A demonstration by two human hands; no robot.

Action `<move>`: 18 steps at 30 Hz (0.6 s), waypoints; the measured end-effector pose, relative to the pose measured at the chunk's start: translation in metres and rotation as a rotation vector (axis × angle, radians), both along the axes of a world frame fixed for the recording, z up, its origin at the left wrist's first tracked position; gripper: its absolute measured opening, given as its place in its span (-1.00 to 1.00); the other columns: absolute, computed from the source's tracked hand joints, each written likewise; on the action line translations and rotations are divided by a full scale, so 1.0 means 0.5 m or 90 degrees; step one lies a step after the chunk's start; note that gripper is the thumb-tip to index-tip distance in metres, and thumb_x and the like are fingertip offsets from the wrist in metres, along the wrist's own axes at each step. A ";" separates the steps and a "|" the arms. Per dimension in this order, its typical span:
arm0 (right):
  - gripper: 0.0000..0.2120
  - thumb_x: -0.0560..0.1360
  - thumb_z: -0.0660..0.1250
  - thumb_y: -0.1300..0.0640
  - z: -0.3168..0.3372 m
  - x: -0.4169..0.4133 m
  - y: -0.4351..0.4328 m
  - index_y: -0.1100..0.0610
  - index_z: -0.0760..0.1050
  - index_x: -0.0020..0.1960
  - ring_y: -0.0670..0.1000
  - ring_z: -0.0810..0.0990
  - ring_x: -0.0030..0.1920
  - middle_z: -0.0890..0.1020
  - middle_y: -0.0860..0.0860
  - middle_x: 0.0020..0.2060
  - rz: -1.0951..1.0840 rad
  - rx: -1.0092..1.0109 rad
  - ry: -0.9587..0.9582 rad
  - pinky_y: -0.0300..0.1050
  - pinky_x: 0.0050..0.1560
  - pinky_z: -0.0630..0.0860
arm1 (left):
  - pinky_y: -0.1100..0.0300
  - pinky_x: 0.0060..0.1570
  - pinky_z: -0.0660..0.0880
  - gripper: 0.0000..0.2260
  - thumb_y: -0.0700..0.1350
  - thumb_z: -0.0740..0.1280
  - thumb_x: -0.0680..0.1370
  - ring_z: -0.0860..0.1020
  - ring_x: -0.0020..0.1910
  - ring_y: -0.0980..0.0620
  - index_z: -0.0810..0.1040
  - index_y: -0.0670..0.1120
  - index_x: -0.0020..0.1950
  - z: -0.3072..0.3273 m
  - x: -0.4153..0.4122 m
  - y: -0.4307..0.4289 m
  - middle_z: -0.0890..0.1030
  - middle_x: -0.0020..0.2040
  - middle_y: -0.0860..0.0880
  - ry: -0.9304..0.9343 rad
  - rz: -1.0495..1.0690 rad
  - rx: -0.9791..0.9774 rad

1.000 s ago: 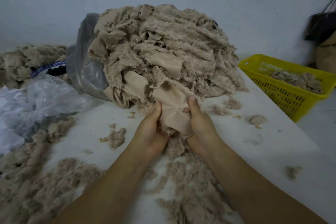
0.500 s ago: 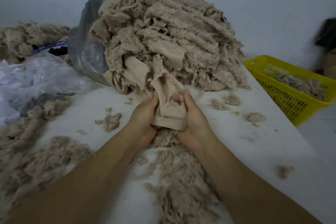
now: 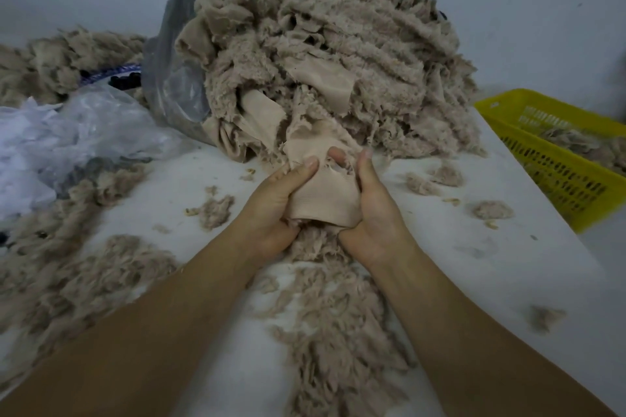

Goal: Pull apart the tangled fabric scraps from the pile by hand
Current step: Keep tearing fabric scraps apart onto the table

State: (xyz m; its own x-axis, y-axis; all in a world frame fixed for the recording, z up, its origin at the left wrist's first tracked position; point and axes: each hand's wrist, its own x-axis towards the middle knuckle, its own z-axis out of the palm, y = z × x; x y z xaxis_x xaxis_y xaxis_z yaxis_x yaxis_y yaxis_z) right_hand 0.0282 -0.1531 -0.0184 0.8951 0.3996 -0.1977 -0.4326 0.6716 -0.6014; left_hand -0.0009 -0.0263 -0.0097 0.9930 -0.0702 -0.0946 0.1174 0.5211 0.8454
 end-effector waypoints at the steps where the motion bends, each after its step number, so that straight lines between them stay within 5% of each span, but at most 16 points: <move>1: -0.52 0.59 0.16 -0.22 -0.001 -0.002 0.003 0.10 0.68 -0.10 0.14 0.70 0.01 0.70 0.18 -0.01 0.002 0.005 0.001 0.13 0.10 0.62 | 0.12 0.02 0.63 -0.77 -0.04 0.40 0.51 0.68 0.07 -0.04 0.73 -0.11 0.08 0.000 0.000 0.003 0.71 0.07 -0.13 0.003 -0.016 -0.011; 8: -0.60 0.46 0.28 -0.22 -0.013 -0.021 0.010 0.08 0.67 -0.22 0.08 0.71 -0.09 0.70 0.10 -0.15 0.020 0.053 0.045 0.02 -0.05 0.64 | 0.12 0.06 0.61 -0.72 0.00 0.40 0.49 0.67 0.09 -0.01 0.73 -0.14 0.06 -0.012 -0.004 0.019 0.71 0.07 -0.11 0.019 -0.106 -0.098; 18: -0.48 0.55 0.21 -0.25 0.000 -0.009 0.008 0.08 0.68 -0.32 0.03 0.69 -0.25 0.69 0.08 -0.26 -0.069 -0.073 0.024 -0.07 -0.19 0.64 | 0.06 0.05 0.62 -0.67 0.02 0.36 0.52 0.67 0.12 -0.06 0.72 -0.19 0.09 -0.010 0.003 0.017 0.68 0.15 -0.18 0.028 -0.103 -0.148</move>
